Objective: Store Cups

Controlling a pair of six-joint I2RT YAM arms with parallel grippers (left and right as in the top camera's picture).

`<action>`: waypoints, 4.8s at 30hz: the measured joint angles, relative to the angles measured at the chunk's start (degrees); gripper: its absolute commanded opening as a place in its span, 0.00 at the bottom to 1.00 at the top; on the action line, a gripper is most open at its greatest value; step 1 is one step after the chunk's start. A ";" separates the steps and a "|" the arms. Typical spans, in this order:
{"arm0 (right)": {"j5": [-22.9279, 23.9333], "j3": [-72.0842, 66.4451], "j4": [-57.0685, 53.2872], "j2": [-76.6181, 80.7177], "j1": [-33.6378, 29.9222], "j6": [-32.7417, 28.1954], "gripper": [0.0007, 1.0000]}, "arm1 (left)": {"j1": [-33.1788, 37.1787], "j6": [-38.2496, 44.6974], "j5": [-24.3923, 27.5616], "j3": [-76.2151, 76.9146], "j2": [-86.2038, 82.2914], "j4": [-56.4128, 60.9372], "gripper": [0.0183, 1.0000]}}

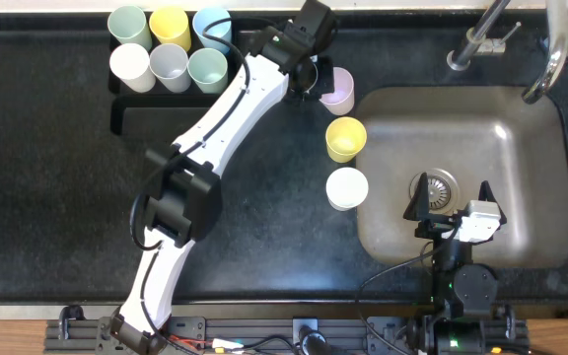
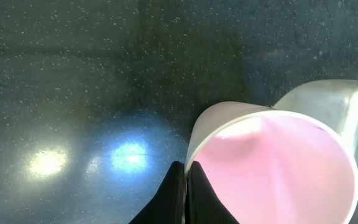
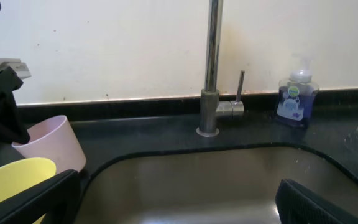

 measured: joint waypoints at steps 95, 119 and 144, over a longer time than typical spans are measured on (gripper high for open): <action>0.00 0.00 0.00 0.00 0.00 -0.02 1.00 | 41.81 -12.52 -10.58 -39.17 -28.81 2.10 0.02; 0.00 0.00 0.00 0.00 0.00 -0.02 1.00 | 41.81 -13.11 -10.93 -39.15 -25.49 4.15 1.00; -0.02 0.00 0.00 0.00 0.00 -0.02 1.00 | 23.17 -5.22 -8.39 -37.75 -43.34 1.84 1.00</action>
